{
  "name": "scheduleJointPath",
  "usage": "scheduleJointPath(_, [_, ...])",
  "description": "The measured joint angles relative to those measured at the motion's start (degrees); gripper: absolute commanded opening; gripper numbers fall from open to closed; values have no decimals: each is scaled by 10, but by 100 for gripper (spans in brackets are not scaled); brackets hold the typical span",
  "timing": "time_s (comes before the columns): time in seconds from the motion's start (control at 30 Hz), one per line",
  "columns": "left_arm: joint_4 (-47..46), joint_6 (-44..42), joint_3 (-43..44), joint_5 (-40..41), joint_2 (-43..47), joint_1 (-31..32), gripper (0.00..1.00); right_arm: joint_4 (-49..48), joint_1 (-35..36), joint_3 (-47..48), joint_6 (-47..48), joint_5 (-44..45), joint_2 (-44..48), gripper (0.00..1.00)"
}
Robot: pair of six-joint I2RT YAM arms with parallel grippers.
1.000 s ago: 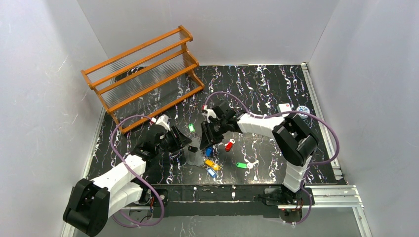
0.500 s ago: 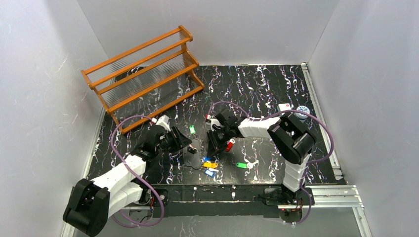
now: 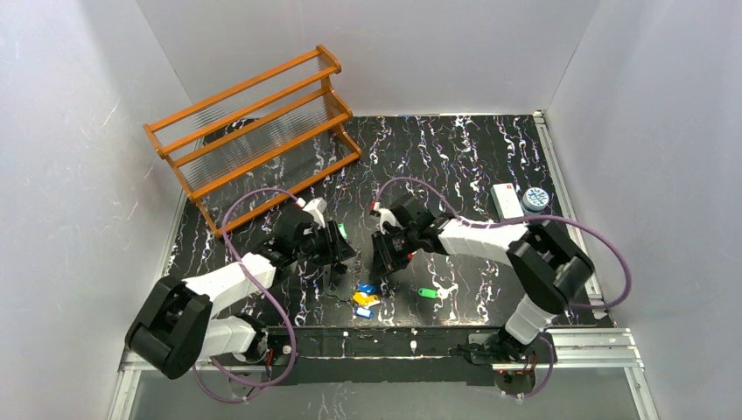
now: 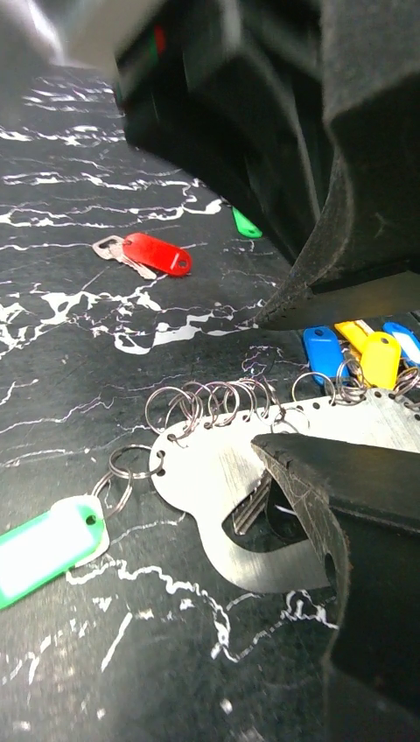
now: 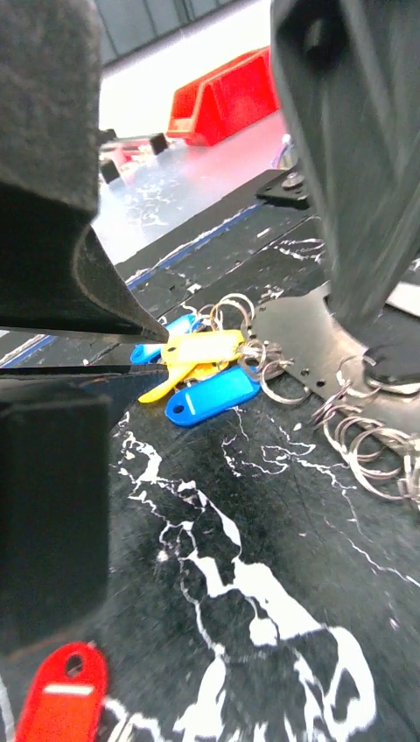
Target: Put the keys on the keyring
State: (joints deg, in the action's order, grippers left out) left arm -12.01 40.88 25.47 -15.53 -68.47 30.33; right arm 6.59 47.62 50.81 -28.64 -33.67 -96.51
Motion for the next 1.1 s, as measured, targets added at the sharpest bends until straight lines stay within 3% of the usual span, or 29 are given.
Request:
scheduleJointPath(0.3, [0,-40,37,-4,-90,39,43,14,-15,-7,-6,156,142,22])
scheduleJointPath(0.53, [2,-47,37,-4,-97,71,37,-15,-28,-96,-18,275,261,24])
scheduleJointPath(0.83, [2,-34,33,-2,-79,100,31,-22,-37,-117,-23,284,284,25])
scheduleJointPath(0.97, [2,-25,31,-2,-74,114,29,-25,-40,-117,-30,264,266,34])
scheduleJointPath(1.1, [5,-23,30,0,-74,122,29,-38,-47,-117,-38,244,254,35])
